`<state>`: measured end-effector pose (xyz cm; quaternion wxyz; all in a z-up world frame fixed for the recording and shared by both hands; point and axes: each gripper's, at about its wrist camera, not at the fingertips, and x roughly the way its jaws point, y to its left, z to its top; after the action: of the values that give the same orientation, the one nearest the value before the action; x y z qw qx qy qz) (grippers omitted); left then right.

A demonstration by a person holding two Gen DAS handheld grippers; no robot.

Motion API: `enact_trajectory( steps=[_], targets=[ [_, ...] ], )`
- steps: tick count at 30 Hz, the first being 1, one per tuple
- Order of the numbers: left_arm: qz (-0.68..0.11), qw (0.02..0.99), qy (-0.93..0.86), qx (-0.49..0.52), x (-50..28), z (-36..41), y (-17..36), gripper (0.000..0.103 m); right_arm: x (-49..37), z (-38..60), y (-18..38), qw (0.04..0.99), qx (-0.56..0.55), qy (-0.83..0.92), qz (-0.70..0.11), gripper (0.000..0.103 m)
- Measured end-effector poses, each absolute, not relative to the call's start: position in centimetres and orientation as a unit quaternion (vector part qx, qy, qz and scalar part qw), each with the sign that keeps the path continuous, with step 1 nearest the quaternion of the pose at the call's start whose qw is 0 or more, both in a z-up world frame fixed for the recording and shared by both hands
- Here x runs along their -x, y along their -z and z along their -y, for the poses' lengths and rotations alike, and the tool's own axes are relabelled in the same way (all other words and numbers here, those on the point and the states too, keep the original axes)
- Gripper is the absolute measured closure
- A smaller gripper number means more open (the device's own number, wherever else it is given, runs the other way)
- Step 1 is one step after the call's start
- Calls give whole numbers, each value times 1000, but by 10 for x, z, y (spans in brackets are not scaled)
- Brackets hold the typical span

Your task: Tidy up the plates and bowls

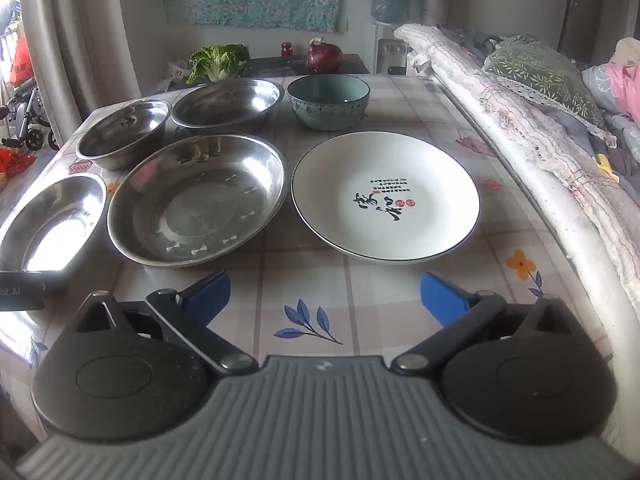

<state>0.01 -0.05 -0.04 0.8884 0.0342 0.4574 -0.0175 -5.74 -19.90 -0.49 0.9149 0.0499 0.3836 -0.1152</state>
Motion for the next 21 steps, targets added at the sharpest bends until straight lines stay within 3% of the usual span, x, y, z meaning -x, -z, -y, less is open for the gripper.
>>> enact_trajectory(
  steps=[21],
  targets=[
    [-460, 885, 55, -53, 15, 20, -1, 0, 61, 202, -3, 917, -47, 108, -380, 1]
  ],
)
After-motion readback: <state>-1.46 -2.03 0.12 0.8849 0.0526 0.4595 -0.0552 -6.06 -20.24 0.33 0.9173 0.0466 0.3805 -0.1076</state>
